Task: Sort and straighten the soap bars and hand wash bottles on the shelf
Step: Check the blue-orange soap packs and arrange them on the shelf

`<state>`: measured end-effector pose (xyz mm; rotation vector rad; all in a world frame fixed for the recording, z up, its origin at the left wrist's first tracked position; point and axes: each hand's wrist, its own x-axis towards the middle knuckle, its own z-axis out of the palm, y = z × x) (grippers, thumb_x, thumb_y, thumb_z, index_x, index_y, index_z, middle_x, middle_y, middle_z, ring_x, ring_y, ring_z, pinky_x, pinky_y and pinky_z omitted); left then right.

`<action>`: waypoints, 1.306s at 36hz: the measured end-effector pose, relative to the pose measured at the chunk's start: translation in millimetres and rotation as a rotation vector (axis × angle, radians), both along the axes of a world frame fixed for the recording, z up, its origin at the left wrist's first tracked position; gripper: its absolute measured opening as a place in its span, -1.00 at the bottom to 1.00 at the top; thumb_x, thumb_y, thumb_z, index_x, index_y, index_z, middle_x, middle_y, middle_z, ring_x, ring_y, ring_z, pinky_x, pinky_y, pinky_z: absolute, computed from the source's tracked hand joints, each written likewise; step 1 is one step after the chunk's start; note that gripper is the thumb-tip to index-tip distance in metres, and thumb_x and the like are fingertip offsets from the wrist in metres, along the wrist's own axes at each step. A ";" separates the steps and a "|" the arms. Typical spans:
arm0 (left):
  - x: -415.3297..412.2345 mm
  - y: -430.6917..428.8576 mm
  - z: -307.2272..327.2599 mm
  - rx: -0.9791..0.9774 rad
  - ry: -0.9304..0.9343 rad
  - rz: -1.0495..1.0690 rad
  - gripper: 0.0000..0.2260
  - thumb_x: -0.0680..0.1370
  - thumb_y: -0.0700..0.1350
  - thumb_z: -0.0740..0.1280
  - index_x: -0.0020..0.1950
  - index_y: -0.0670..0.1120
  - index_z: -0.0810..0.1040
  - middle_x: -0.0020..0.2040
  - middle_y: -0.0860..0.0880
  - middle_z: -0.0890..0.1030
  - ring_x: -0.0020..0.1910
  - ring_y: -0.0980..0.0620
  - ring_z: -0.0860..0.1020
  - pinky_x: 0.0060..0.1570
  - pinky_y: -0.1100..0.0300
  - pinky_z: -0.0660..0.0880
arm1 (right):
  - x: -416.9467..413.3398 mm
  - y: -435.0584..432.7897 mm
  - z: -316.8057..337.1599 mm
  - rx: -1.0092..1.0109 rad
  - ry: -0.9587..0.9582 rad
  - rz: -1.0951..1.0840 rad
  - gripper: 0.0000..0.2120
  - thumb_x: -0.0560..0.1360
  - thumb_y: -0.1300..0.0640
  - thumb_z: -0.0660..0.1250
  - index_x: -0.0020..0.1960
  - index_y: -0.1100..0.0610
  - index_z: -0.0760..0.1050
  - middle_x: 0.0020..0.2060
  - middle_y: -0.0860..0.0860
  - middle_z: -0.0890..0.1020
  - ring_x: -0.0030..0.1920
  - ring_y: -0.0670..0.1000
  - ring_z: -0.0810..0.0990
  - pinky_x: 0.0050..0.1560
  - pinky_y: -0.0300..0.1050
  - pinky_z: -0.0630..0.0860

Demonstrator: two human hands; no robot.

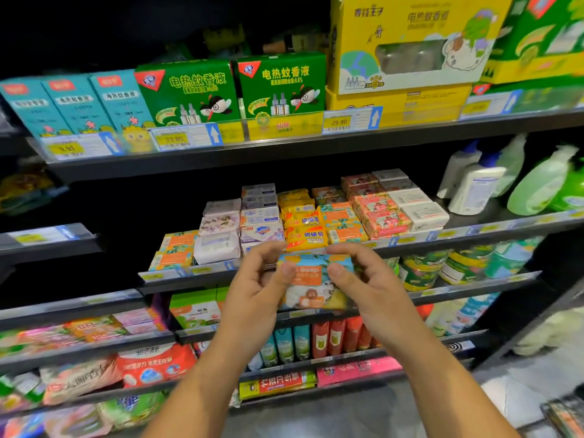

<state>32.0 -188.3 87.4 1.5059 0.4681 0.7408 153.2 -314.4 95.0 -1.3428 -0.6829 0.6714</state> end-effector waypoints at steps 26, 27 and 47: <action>-23.1 -6.5 -20.4 -0.022 0.039 -0.053 -0.66 0.42 0.00 0.37 0.18 0.01 0.53 0.00 0.07 0.67 0.01 0.07 0.64 -0.08 0.18 0.62 | -23.8 -4.6 -16.0 -0.088 0.031 0.086 -0.66 0.44 -0.05 0.43 0.16 0.07 0.56 -0.05 -0.03 0.72 -0.07 -0.04 0.69 -0.16 -0.19 0.59; -24.3 -6.7 -21.4 -0.025 0.040 -0.048 -0.66 0.43 0.02 0.37 0.20 0.07 0.53 0.01 0.07 0.66 0.02 0.03 0.64 -0.06 0.10 0.64 | -25.5 -4.2 -16.6 -0.109 0.018 0.069 -0.65 0.44 -0.07 0.40 0.16 0.05 0.54 -0.11 -0.03 0.71 -0.15 -0.06 0.68 -0.28 -0.16 0.57; -59.8 14.1 -19.9 -0.055 0.032 -0.051 -0.64 0.38 -0.10 0.41 0.16 -0.06 0.51 -0.09 0.06 0.68 -0.09 0.11 0.65 -0.13 0.26 0.59 | -38.4 21.5 -28.8 -0.053 0.125 0.270 -0.64 0.41 0.11 0.54 0.19 0.06 0.60 0.11 0.08 0.70 0.13 0.08 0.67 0.08 -0.07 0.61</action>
